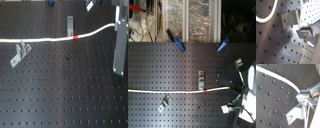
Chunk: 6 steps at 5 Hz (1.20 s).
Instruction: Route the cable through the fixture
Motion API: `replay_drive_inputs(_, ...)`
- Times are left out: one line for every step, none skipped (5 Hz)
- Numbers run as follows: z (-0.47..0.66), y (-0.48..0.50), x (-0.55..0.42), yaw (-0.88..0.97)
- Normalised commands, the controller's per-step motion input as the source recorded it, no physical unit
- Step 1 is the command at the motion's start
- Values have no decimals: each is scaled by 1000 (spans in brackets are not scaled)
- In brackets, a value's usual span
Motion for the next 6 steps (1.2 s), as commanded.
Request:
replay_drive_inputs(248, 39, -37, -191)
replay_drive_inputs(299, 73, -33, -123)
replay_drive_inputs(268, 60, -62, -86)
replay_drive_inputs(262, 51, -80, -89)
replay_drive_inputs(276, 91, -96, -129)
replay_drive_inputs(167, 227, 42, -211)
